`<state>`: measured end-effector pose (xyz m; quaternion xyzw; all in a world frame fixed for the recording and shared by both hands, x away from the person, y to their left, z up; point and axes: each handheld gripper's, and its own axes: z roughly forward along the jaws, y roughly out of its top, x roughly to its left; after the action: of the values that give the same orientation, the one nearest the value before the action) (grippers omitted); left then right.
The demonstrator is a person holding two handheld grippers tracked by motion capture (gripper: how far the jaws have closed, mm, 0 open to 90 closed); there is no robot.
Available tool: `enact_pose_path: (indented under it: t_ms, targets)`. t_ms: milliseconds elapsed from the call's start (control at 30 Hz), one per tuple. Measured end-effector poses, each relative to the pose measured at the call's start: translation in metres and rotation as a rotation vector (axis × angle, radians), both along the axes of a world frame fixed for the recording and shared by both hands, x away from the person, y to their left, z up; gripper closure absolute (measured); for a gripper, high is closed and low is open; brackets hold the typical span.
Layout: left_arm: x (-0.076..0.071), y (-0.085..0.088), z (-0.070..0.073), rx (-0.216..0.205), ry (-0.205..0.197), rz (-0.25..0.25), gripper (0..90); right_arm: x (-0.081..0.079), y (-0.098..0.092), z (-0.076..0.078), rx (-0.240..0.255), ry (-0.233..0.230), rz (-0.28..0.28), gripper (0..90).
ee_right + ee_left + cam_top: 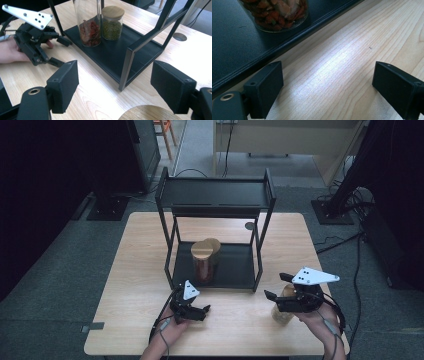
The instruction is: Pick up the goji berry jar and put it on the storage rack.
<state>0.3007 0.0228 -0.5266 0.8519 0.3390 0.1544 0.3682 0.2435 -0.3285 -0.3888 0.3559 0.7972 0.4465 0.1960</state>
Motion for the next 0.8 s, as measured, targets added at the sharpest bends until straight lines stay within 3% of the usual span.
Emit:
enact_pose_path:
  t_ms: [200, 300, 800]
  targets:
    - [0.000, 0.000, 0.000, 0.000, 0.000, 0.000, 10.2, -0.001, -0.004, -0.001, -0.005, -0.004, 0.026, 22.4]
    - [0.000, 0.000, 0.000, 0.000, 0.000, 0.000, 10.2, -0.002, -0.009, -0.001, 0.027, -0.004, 0.051, 22.4]
    - [0.000, 0.000, 0.000, 0.001, 0.000, 0.000, 10.2, -0.003, -0.027, -0.003, 0.045, -0.020, 0.080, 22.3]
